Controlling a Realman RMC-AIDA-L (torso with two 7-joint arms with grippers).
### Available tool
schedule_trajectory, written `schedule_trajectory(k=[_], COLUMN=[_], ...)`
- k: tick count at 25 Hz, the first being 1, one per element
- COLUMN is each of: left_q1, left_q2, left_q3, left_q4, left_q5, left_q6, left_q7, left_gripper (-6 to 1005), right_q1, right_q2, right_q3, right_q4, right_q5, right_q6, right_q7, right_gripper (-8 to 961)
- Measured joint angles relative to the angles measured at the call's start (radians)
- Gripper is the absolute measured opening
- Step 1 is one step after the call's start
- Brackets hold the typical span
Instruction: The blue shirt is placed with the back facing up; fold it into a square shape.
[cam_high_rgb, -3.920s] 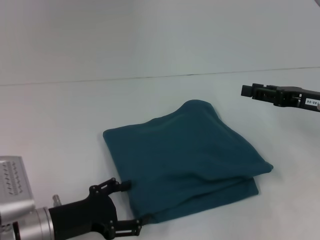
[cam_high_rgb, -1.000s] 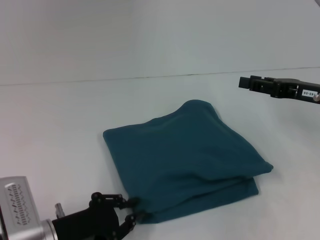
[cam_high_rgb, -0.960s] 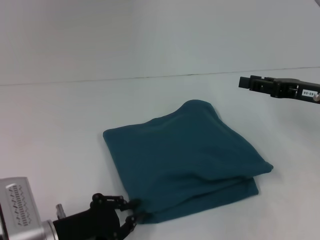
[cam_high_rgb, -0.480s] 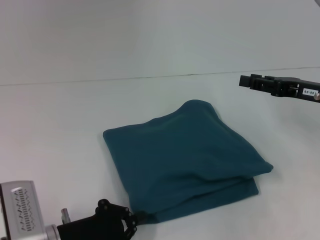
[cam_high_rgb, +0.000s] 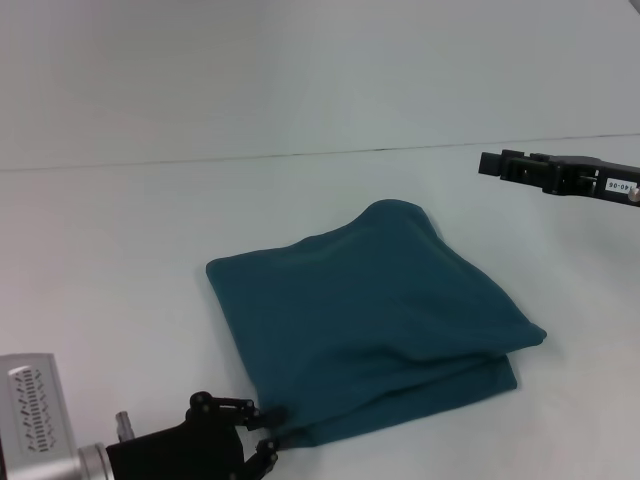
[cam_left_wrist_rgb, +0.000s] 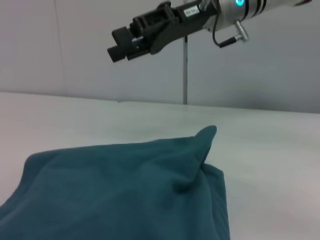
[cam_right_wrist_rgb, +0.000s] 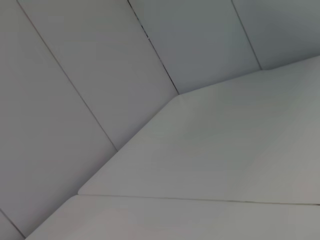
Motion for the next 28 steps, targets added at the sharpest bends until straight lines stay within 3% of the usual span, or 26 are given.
schedule_trajectory(k=[2,14,28], left_q1=[0.002,-0.001,-0.011], left_q2=[0.001,-0.002,-0.002], left_q3=[-0.002,0.010,0.011], left_q4=[0.000,-0.008,-0.009], left_q5=[0.002,0.006,-0.003], left_q6=[0.007,-0.024,-0.075], left_q7=[-0.001,0.000,0.000], left_gripper=[48,414,403], right_q1=[0.000,0.002,0.003], right_q2=[0.000,0.000,0.002], right_q3=[0.000,-0.004,-0.001], right_q4=[0.000,0.000,0.000], right_q5=[0.000,0.000,0.000], right_q6=[0.001,-0.002,-0.004], right_q7=[0.000,-0.001,-0.001], right_gripper=[555,556,556])
